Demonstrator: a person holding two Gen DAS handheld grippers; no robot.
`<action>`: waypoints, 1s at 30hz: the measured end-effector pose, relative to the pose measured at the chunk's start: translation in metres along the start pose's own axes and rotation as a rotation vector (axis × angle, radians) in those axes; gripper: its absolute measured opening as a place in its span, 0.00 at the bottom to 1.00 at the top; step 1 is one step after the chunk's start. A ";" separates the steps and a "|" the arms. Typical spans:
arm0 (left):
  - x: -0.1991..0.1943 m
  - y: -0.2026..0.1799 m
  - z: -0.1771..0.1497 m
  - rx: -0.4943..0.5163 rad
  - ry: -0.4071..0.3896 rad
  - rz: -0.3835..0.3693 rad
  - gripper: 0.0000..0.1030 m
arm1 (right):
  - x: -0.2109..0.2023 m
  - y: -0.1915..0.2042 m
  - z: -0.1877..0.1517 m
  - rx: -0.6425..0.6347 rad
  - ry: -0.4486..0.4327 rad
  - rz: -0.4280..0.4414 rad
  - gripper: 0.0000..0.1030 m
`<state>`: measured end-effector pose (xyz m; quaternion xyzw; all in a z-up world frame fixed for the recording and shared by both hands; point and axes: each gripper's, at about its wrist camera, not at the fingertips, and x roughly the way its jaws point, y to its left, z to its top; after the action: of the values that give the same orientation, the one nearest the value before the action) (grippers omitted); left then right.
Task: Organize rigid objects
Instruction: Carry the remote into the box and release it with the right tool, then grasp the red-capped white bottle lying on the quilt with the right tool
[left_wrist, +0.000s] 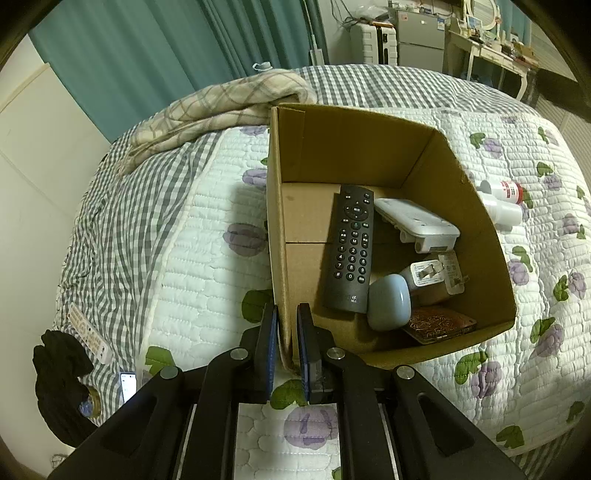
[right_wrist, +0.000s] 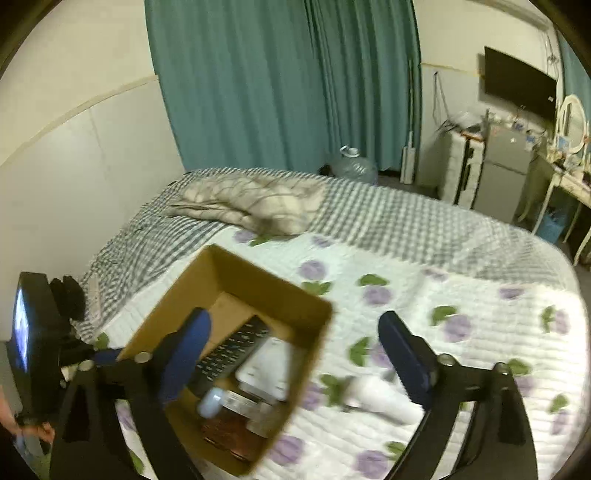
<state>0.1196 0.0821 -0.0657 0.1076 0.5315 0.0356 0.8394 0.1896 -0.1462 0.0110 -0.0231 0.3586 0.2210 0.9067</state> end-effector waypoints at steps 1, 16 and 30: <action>0.000 0.000 0.000 -0.001 0.000 0.000 0.10 | -0.006 -0.006 -0.001 -0.010 -0.005 -0.025 0.93; -0.001 0.001 0.000 -0.002 0.006 0.012 0.10 | 0.014 -0.100 -0.069 0.057 0.091 -0.256 0.95; 0.000 -0.004 0.001 0.009 0.016 0.031 0.10 | 0.103 -0.127 -0.100 0.176 0.217 -0.246 0.95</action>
<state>0.1204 0.0782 -0.0664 0.1196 0.5365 0.0471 0.8340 0.2453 -0.2408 -0.1461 -0.0110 0.4668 0.0726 0.8813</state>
